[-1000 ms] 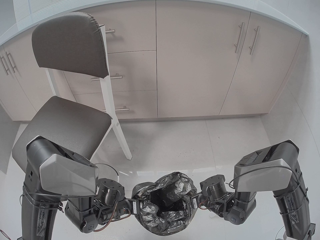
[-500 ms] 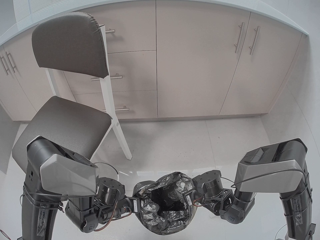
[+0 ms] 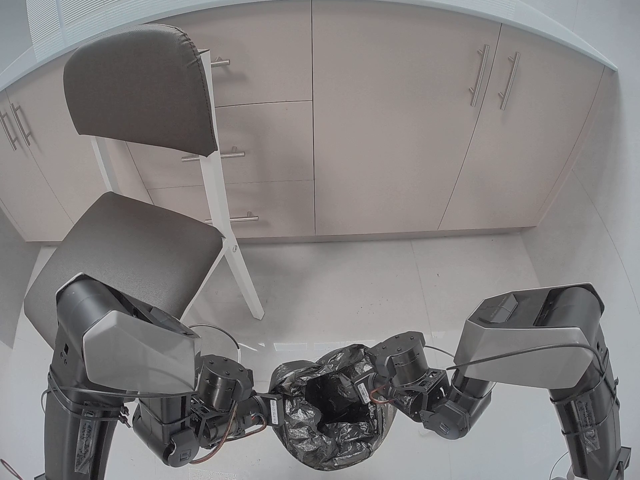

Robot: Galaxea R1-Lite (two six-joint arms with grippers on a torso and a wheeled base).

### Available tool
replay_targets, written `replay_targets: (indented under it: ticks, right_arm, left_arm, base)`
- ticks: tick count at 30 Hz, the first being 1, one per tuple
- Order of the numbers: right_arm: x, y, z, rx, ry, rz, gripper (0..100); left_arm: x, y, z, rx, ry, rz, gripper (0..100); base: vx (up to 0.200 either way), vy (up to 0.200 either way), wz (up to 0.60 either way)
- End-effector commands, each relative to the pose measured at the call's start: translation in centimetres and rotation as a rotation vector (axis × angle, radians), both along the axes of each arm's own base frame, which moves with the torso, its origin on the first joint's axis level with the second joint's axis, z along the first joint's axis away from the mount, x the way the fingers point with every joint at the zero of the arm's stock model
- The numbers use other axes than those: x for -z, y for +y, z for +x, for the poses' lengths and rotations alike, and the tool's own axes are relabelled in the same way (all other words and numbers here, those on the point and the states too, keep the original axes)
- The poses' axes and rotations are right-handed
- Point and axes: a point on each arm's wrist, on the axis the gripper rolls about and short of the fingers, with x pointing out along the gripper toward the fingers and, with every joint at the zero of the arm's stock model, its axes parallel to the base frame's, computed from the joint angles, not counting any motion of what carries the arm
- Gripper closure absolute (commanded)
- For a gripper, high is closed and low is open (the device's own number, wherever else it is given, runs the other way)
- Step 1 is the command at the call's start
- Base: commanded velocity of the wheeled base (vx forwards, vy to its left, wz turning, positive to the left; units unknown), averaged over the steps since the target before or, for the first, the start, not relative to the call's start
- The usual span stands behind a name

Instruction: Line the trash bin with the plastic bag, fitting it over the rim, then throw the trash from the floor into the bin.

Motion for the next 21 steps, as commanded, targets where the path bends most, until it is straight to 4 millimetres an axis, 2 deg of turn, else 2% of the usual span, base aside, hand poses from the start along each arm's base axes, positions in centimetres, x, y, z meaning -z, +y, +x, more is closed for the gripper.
replay_targets:
  ticks: [1,10,21]
  right_arm:
    - [0.1,0.8,0.9,-0.003,0.002,-0.004,0]
    - [-0.5,1.8,2.8,-0.003,-0.015,-0.02,0]
    - [-0.3,1.7,4.1,0.0,-0.028,-0.044,0]
  left_arm:
    - [0.0,0.0,0.0,0.0,0.0,0.0,100]
    - [0.1,0.0,0.0,-0.001,0.001,-0.001,100]
    - [0.2,0.0,0.1,-0.002,0.0,0.0,100]
  base:
    - [0.0,0.0,0.0]
    - [0.0,0.0,0.0]
    - [0.0,0.0,0.0]
